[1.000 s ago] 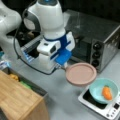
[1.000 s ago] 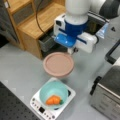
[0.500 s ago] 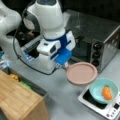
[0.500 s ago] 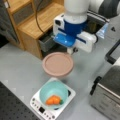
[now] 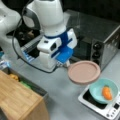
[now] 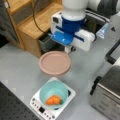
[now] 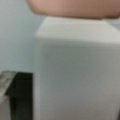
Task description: Pick up the pan. Place the pan on the table. Pick up the bowl. Place the bowl on the stove.
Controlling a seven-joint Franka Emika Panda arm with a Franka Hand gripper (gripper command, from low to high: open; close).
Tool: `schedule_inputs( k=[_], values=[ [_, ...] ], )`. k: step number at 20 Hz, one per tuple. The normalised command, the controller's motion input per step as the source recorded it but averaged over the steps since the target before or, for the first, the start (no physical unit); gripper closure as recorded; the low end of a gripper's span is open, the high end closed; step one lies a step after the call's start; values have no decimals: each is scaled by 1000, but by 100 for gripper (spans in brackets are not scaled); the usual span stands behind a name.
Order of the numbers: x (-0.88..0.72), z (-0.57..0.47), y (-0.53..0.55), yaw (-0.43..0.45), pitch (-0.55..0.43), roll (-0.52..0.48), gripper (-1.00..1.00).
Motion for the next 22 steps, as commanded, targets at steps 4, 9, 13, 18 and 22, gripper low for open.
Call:
schedule_inputs(
  k=[4,9,13,18,22],
  values=[
    [421,240,-160,59,235,-11,100],
    [496,124,-270,72,249,-24,100],
    [562,66,-361,114,219,-31,100],
    [458,70,-322,163,174,-35,100],
    [305,126,-237,155,159,-29,100]
  ],
)
